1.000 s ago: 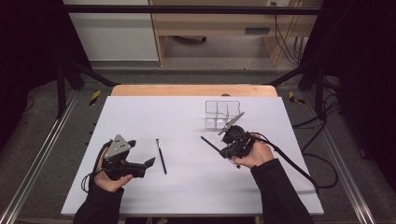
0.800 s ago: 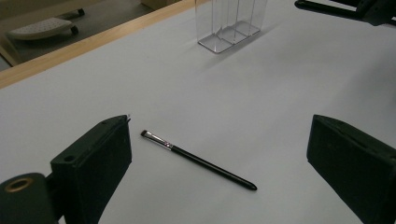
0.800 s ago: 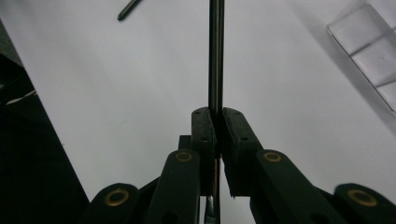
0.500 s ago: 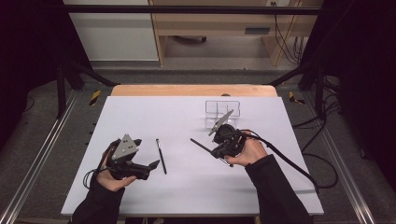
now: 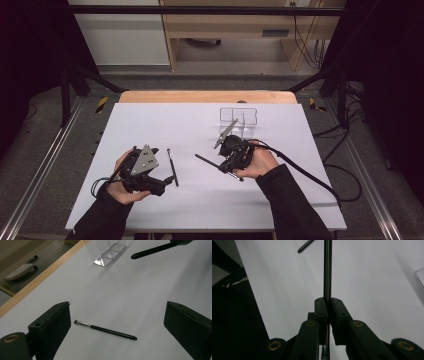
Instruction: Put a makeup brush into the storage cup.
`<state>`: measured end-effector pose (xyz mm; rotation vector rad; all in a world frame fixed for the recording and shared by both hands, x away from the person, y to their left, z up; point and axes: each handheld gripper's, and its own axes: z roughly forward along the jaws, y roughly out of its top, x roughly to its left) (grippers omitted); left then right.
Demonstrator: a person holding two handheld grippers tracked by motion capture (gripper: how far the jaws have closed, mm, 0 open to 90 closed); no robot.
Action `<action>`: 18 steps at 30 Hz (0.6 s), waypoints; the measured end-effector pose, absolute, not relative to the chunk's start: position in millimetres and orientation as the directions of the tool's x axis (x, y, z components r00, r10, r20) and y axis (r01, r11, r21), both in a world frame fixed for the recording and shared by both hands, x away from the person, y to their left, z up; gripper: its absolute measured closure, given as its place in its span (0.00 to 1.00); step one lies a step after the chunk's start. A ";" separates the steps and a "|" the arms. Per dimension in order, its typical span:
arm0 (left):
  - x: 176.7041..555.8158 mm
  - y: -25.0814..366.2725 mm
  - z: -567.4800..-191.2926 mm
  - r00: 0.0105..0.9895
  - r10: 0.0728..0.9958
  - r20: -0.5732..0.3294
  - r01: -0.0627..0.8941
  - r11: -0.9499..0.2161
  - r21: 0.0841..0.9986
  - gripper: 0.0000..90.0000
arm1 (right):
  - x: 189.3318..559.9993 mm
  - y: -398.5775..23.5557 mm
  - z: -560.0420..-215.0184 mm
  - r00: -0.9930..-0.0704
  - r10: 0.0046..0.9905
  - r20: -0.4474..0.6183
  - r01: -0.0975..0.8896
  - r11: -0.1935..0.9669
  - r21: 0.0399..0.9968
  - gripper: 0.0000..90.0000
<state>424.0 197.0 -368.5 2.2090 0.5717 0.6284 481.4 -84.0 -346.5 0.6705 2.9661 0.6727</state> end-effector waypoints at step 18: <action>418.6 164.6 -360.7 0.820 0.426 0.381 0.071 -0.737 0.672 0.11 | 479.3 -79.1 -348.1 -0.917 0.381 0.114 0.393 0.822 0.413 0.94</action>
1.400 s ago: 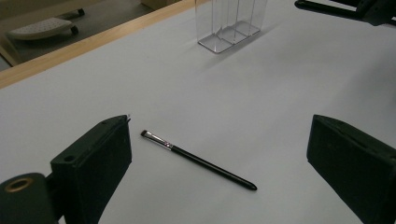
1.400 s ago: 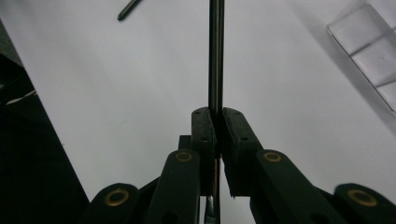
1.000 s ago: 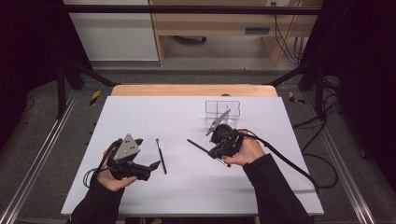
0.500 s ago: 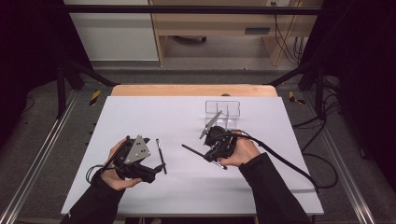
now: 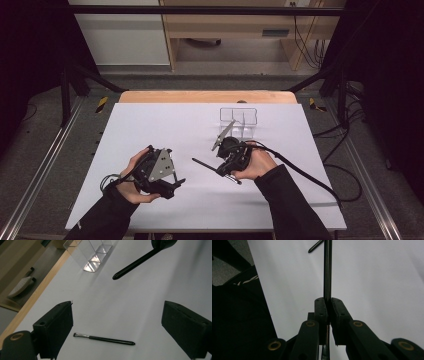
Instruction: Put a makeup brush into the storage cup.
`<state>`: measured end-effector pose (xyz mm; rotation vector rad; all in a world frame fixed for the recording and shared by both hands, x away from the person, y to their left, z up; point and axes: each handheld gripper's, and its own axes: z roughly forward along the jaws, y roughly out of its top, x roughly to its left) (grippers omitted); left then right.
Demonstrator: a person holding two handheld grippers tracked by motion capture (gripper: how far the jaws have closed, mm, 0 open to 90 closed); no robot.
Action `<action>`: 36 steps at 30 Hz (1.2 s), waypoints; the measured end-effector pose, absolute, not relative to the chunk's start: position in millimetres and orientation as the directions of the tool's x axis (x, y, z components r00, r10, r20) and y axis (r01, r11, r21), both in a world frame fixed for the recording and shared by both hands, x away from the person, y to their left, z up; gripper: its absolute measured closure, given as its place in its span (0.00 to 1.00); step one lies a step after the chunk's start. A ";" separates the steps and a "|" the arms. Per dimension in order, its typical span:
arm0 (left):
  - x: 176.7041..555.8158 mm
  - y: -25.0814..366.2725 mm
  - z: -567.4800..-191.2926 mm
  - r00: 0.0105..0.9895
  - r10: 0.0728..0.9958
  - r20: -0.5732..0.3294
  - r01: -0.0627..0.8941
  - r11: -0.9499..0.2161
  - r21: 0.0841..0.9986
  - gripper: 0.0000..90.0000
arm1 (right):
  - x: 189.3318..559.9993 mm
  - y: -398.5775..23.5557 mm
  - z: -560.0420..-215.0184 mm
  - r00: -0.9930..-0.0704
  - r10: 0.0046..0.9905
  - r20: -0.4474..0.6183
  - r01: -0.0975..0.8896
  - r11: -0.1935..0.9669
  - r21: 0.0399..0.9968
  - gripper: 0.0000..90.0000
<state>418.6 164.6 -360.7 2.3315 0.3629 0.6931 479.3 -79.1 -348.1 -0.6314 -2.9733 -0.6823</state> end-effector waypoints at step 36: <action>411.8 112.6 -372.8 0.822 0.104 0.561 -0.185 -0.881 0.434 0.26 | 475.3 -70.6 -357.8 -0.925 0.335 0.181 0.380 0.838 0.392 0.94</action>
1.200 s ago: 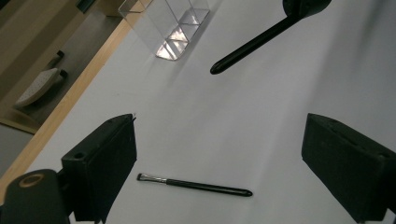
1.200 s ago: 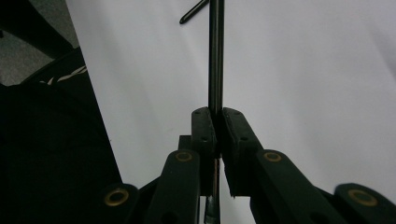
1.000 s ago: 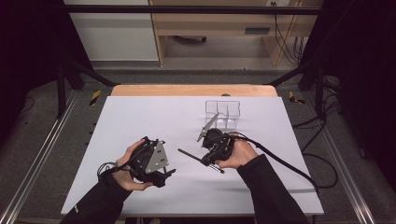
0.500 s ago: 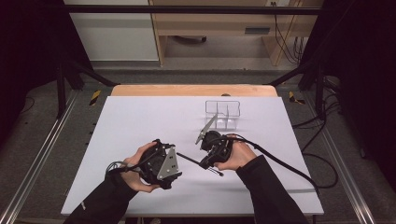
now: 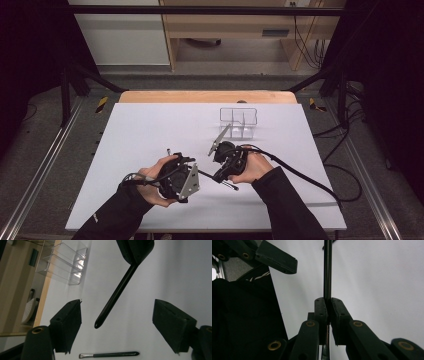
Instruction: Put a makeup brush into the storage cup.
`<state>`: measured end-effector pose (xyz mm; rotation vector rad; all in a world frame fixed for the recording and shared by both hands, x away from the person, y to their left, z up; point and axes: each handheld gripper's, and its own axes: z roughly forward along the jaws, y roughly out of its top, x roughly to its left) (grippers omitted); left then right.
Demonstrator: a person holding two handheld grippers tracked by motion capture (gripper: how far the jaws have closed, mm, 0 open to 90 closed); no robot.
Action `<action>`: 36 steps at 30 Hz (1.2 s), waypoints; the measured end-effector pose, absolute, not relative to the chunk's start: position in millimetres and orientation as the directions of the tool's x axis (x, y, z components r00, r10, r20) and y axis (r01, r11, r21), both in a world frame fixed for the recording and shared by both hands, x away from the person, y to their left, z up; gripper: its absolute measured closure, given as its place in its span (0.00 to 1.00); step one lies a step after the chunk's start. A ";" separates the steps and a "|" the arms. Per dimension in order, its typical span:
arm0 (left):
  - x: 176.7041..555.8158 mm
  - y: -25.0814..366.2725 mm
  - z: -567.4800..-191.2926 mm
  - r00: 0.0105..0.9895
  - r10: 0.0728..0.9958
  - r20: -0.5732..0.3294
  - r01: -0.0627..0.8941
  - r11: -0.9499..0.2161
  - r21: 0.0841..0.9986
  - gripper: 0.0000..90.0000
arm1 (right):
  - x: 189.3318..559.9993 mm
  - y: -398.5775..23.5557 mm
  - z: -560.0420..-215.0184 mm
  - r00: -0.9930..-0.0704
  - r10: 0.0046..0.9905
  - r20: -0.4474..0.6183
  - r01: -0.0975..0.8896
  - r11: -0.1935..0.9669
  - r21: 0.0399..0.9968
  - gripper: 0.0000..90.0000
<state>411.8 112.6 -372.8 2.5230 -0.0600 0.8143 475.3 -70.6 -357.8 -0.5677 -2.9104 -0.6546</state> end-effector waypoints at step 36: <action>406.8 89.4 -394.6 0.769 -0.117 0.628 -0.334 -0.911 0.240 0.78 | 474.4 -61.6 -369.5 -0.925 0.295 0.240 0.368 0.854 0.367 0.94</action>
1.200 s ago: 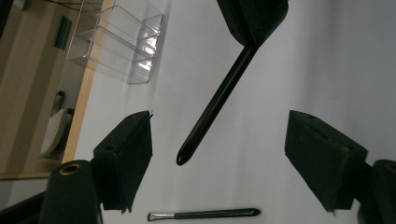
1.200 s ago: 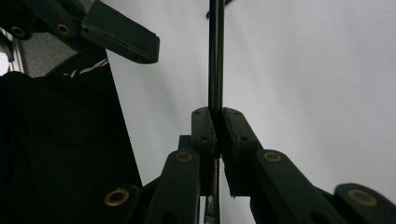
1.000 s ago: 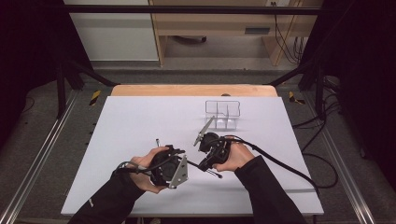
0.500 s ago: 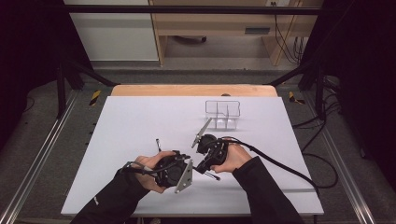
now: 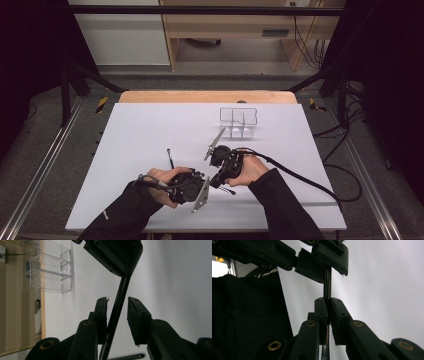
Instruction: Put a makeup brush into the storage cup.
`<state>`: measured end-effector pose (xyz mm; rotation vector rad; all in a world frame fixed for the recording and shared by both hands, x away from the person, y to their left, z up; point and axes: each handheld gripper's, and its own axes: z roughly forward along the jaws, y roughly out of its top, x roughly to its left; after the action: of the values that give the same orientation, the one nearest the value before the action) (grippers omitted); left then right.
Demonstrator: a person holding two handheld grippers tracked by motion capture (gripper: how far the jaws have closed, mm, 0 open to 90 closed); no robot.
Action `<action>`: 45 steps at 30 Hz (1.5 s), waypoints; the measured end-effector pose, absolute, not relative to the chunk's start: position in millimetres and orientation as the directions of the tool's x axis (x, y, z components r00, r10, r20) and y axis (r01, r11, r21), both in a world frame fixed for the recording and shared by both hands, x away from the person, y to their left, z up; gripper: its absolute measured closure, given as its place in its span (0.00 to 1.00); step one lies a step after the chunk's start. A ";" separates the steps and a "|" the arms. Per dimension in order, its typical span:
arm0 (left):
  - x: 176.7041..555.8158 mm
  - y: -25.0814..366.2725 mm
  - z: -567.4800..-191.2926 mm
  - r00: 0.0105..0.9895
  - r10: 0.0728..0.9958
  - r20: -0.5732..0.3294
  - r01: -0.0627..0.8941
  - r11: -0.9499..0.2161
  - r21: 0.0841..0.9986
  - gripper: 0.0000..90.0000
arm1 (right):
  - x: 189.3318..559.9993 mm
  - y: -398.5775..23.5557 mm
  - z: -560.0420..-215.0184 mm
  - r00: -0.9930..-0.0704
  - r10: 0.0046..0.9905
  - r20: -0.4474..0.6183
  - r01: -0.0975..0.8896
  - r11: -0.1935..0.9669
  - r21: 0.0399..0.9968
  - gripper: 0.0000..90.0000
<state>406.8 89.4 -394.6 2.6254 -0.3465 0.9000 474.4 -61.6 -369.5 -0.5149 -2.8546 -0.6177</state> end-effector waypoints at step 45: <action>411.8 121.3 -398.5 0.847 0.045 0.530 -0.186 -0.909 0.374 0.92 | 476.4 -112.5 -336.2 -0.877 0.472 0.086 0.391 0.598 0.700 0.55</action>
<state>411.8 121.3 -398.5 2.6063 -0.1048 0.7624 476.4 -112.5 -336.2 -0.7864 -2.9035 -1.2288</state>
